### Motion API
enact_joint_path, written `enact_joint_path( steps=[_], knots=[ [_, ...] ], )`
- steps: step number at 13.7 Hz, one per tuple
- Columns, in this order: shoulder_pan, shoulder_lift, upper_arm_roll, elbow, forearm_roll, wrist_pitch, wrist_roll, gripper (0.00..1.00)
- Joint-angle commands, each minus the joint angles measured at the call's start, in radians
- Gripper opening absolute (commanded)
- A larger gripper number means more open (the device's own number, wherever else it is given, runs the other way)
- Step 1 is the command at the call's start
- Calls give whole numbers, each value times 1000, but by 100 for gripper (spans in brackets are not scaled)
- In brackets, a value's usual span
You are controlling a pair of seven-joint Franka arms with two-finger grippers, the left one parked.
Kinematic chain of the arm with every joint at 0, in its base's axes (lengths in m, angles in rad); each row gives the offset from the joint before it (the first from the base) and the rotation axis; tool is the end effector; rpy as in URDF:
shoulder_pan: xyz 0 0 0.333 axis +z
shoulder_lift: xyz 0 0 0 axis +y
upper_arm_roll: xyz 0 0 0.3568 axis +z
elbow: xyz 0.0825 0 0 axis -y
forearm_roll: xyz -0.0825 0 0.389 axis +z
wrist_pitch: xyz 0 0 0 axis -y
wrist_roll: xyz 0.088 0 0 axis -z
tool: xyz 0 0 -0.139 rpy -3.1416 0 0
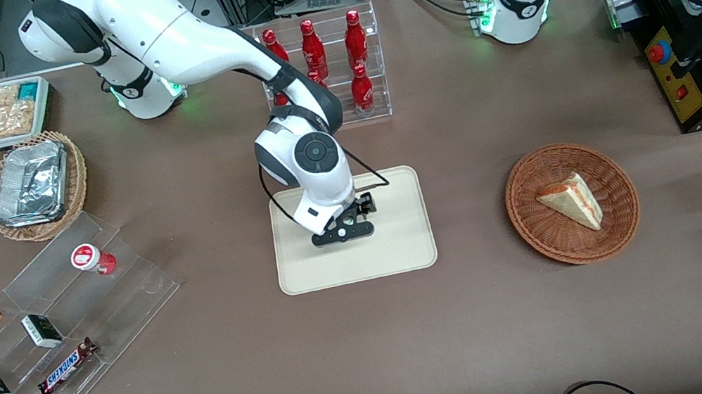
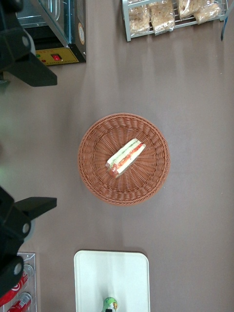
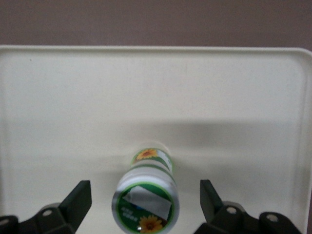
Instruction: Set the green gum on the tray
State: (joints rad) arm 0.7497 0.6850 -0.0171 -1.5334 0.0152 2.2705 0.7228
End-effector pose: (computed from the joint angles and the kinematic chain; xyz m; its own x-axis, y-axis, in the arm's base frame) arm 0.5518 0.5002 0.2541 0.9993 0.0038 0.0383 0.0051 -0.9994 -0.0355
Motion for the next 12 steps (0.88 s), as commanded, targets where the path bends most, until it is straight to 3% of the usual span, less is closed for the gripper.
enact_joint_path(
  steps=[1,5,9,12],
  knots=[
    [-50,-91,2,-7,14,-29,-14,99],
    [-134,-278,3,-59,17,-247,-141,99],
    [-262,-465,0,-119,127,-422,-328,99],
    [-358,-560,-3,-119,132,-576,-388,99]
  ],
)
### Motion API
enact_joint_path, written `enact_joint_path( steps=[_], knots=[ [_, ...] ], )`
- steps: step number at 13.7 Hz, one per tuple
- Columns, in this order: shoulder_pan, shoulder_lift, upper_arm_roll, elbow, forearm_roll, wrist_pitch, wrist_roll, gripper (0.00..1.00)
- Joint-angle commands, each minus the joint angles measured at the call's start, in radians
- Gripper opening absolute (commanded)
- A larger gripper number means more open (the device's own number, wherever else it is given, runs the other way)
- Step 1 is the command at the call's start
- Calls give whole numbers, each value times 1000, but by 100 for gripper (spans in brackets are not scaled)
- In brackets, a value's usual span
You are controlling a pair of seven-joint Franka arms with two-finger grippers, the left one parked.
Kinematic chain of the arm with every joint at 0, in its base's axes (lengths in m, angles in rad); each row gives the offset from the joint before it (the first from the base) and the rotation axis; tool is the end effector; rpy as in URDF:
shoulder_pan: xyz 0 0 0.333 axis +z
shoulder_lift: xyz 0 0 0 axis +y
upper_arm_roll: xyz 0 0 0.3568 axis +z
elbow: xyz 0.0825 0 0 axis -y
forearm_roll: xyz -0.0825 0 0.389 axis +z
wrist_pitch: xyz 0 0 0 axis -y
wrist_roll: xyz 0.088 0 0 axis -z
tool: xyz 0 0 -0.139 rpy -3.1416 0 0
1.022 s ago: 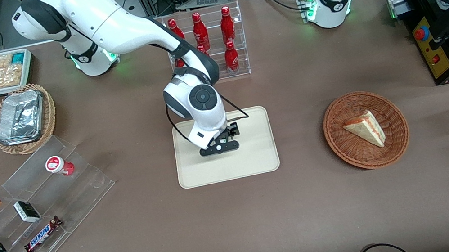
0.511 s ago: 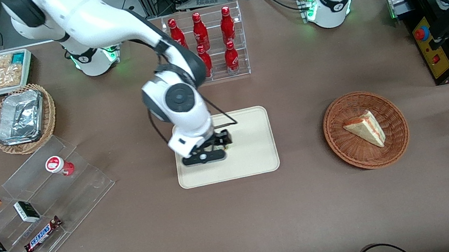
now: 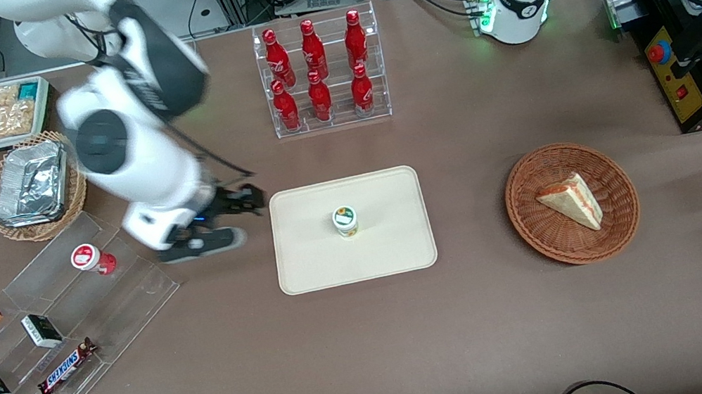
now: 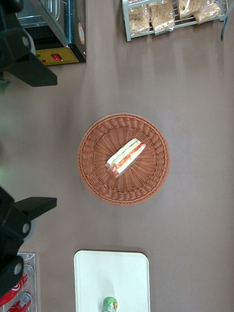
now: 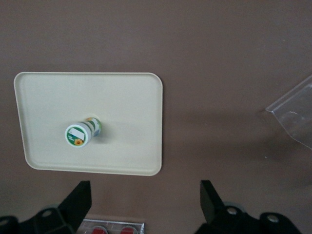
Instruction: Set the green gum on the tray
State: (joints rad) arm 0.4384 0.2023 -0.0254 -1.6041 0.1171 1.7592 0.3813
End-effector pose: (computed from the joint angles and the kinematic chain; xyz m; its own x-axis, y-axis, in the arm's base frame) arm 0.5723 0.2675 0.5131 0.9963 0.0109 -0.0852 0.0039 -0.9966 -0.0828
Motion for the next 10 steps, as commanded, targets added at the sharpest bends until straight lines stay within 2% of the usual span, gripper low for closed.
enact_joint_path(
  steps=[1,5,6,8,10],
  knots=[
    [-78,-107,4,-48,29,-117,-94,99],
    [-248,-196,2,-48,16,-248,-246,99],
    [-276,-208,1,-48,13,-259,-255,99],
    [-326,-228,1,-48,-32,-271,-263,99],
    [-387,-239,1,-48,-42,-276,-268,99]
  ],
)
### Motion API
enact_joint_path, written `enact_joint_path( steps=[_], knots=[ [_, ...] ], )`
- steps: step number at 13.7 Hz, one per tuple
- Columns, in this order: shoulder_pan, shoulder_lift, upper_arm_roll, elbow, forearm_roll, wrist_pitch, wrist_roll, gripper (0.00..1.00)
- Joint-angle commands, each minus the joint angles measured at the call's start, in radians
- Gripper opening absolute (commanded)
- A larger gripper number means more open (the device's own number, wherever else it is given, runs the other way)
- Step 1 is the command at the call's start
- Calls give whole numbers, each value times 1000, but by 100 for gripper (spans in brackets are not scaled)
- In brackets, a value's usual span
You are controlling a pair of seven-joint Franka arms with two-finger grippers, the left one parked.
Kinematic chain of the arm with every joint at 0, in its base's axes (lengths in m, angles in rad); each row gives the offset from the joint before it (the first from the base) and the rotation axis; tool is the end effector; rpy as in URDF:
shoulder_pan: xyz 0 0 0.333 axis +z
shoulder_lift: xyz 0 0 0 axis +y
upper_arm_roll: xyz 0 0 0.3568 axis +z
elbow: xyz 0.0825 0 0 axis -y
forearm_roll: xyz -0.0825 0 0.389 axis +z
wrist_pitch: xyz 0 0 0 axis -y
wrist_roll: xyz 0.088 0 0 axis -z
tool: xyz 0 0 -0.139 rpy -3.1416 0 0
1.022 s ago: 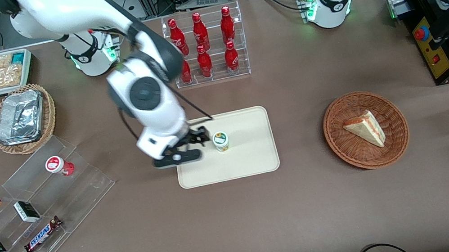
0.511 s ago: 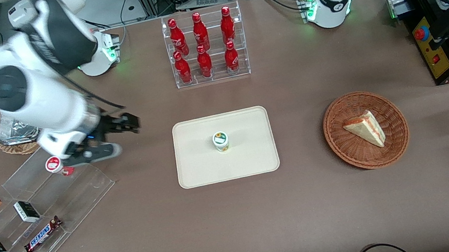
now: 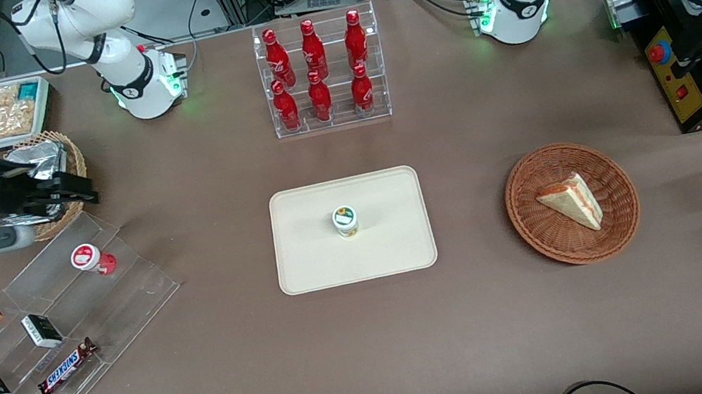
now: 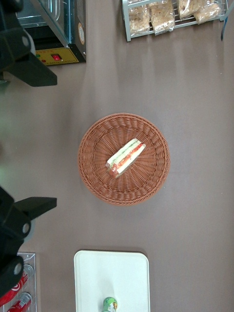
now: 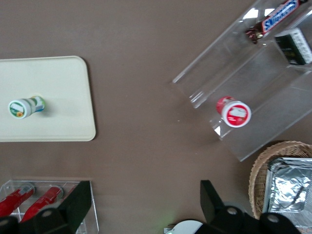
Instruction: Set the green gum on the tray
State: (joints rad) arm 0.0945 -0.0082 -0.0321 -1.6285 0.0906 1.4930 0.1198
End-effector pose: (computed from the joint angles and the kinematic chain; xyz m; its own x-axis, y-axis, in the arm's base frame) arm 0.5400 0.0468 0.6052 0.9893 -0.0504 -0.1366 -0.0610 -0.9953 -0.0748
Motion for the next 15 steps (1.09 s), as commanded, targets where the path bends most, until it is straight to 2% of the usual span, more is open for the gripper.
enact_joint_path(
  steps=[1,3,4,6,15],
  knots=[
    [-71,-30,8,-24,-17,-11,-23,99],
    [-123,-21,8,-24,-29,-11,-93,99],
    [-136,-16,8,-24,-52,-10,-100,99],
    [-159,-16,8,-21,-57,-8,-101,99],
    [-153,-10,-11,-10,-72,-11,-117,99]
  ],
)
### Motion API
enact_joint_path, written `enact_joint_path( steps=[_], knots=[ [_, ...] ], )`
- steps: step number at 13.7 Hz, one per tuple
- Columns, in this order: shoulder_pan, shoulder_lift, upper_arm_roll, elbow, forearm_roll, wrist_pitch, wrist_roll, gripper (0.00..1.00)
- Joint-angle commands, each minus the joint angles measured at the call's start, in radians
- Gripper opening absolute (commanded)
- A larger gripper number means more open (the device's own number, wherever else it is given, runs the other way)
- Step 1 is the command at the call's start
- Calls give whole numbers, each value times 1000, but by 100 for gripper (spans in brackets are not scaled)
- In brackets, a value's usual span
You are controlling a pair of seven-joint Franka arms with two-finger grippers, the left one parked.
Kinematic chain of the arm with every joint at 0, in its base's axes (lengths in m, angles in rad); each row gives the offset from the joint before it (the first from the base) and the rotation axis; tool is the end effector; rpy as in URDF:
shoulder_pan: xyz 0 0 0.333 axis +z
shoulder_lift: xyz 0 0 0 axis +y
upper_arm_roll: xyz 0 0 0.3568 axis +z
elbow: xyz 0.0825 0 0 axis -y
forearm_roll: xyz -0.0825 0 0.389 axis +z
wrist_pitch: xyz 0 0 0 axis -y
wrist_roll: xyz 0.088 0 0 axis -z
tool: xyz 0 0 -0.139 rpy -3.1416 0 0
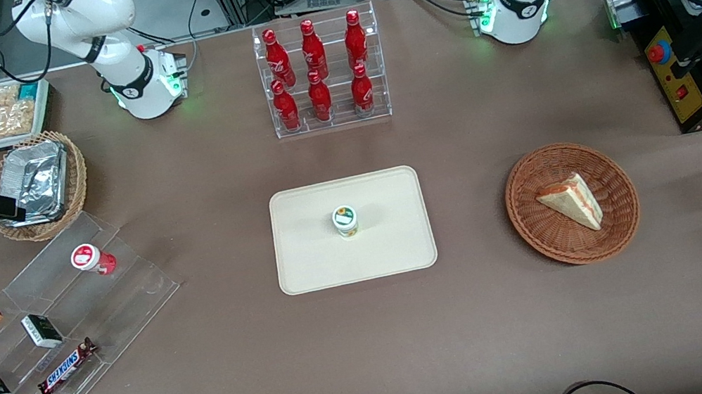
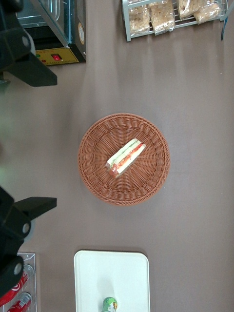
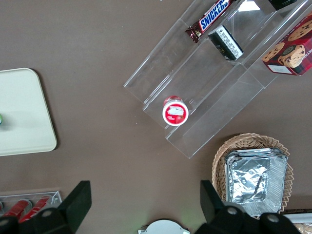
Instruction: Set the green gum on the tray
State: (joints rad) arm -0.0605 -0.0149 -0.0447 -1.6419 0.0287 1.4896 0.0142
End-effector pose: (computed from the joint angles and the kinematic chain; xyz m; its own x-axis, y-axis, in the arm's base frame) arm 0.5358 -0.0525 0.6018 0.9837 -0.1157 -0.1374 -0.1205 -0.9923 -0.0274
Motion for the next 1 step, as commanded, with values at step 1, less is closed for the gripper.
enact_joint_path(
  steps=[1],
  knots=[
    [4,-4,3,4,-10,-8,-11,99]
  ],
)
